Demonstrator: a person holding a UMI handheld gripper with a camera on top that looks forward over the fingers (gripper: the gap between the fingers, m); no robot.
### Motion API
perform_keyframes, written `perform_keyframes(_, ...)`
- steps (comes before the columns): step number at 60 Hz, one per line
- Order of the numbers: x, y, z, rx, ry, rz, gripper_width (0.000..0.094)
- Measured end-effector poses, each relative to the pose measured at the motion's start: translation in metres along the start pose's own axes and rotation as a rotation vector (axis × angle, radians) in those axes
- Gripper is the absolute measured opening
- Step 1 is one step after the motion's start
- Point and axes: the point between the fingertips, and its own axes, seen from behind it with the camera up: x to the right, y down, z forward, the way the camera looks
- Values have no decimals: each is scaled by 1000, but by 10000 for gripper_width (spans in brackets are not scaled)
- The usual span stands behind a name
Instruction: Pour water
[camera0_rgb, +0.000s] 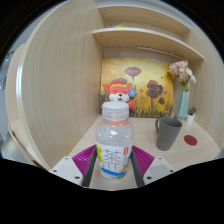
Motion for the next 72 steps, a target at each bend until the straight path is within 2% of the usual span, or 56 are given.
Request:
perform_keyframes(3,1,-4,2,16,4,0,550)
perform_keyframes(10,-11,-7,7,60,-57,0,471)
perform_keyframes(17,-14,-7,8,69,-56,-5,391)
perform_keyframes(28,-17,-11,16,55,-80,75,390)
perform_keyframes(50,4,-90,47,-14,-245,732,389)
perform_keyframes(60,30,-133,52,8,-342,1150,388)
perform_keyframes(72,72,-158,58,43,-403,1594,388)
